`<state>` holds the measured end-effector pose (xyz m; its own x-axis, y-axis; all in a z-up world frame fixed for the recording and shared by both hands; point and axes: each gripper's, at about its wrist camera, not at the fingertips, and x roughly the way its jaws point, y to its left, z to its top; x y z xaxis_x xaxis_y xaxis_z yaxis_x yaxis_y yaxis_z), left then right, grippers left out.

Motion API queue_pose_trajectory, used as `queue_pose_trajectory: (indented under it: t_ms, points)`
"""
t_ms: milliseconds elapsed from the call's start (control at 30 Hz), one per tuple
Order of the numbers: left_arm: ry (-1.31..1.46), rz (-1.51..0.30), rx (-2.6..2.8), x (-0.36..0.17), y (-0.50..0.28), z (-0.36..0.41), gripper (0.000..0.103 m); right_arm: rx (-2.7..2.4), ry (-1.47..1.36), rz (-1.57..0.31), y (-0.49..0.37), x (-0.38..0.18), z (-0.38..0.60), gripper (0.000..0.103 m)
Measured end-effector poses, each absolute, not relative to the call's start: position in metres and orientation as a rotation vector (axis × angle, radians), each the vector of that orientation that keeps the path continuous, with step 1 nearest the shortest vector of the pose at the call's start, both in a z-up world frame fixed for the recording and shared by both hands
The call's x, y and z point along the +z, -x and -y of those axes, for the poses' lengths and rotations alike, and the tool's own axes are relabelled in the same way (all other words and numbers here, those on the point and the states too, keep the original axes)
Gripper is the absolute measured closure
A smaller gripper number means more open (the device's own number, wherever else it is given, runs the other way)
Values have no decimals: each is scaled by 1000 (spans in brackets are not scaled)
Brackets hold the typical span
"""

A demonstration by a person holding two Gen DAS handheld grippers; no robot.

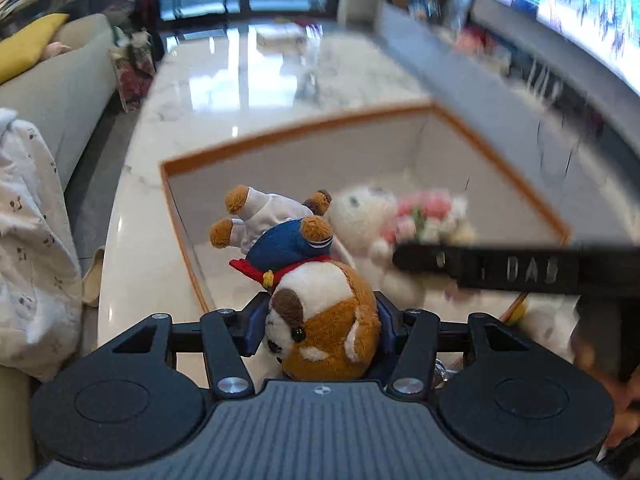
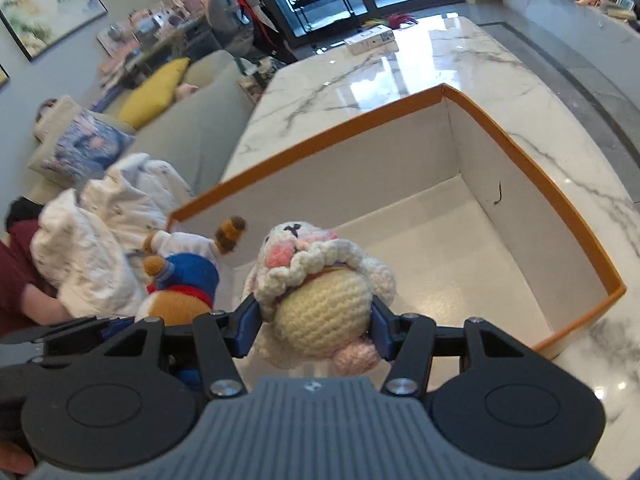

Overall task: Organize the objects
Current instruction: 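Carry both plush toys over the orange box and open both grippers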

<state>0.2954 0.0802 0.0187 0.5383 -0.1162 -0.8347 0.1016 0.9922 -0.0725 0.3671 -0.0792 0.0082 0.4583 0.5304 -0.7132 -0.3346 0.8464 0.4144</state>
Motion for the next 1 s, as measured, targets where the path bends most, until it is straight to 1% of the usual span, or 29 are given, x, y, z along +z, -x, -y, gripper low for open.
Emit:
queue_pose_trajectory:
  t_ms: [133,300,433,567,767,833,867,1000]
  points:
    - [-139,-1037,-128,8,-298,-60,40,529,-208,-1011,-379,0,68,45]
    - [-145,-1085,-145,6,-300,-53,35,519,-183,-1069,-389,-10,60,45]
    - [-151,-1085,-151,8,-301,-56,34,504,-145,-1104,-390,-13,52,44]
    - [-126,-1029,-161,15,-302,-67,34,515,-99,-1122,-389,-15,47,41]
    - [-57,-902,-113,50,-278,-92,34,541,-123,-1138,-390,-8,54,40]
    - [-31,-877,-73,59,-272,-101,34,556,-133,-1149,-390,-6,55,42]
    - [-16,-880,-58,61,-271,-106,34,561,-136,-1157,-391,-7,54,47]
    - [27,-919,-44,55,-272,-114,43,571,-127,-1156,-387,-8,51,51]
